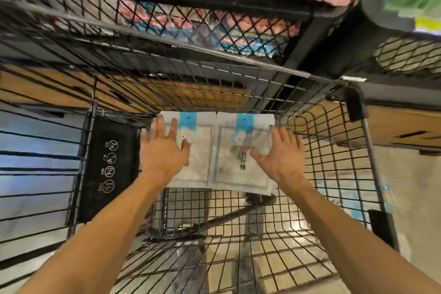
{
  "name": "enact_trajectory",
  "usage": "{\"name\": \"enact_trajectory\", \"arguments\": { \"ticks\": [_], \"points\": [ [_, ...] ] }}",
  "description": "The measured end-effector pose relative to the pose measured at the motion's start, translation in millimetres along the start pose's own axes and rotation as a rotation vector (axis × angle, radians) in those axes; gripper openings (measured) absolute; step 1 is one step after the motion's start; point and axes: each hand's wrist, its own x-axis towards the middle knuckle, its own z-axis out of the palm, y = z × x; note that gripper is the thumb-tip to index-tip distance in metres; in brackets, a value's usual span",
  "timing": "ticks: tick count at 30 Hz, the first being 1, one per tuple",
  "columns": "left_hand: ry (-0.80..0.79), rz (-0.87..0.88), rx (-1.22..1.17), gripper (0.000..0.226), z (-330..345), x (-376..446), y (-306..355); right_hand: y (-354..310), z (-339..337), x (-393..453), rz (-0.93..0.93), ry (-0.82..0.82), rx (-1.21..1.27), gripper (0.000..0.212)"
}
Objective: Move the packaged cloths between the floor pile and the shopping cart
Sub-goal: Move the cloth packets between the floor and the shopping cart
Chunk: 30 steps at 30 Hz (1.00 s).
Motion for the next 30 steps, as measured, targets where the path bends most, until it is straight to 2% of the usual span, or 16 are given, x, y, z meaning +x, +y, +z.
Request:
{"name": "enact_trajectory", "arguments": {
  "ticks": [3, 7, 10, 19, 23, 30],
  "points": [
    [0.063, 0.01, -0.006, 0.07, -51, -14, 7, -3, -49, -15, -0.066, 0.032, -0.032, 0.104],
    [0.103, 0.024, 0.029, 0.068, -128, -40, 21, -3, -123, -39, -0.11, 0.058, -0.037, 0.089],
    [0.104, 0.063, 0.067, 0.068, -189, -66, 36, 2, -179, -61, -0.121, 0.081, -0.037, 0.089],
    [0.269, 0.184, 0.075, 0.07, -345, -152, 97, 37, -337, -143, -0.145, 0.206, 0.053, 0.084],
    [0.395, 0.303, 0.088, 0.068, -396, -183, 133, 56, -393, -179, -0.137, 0.299, 0.076, 0.08],
    [0.484, 0.54, 0.146, 0.068, -469, -202, 211, 95, -459, -229, 0.016, 0.418, 0.122, 0.089]
  ]
}}
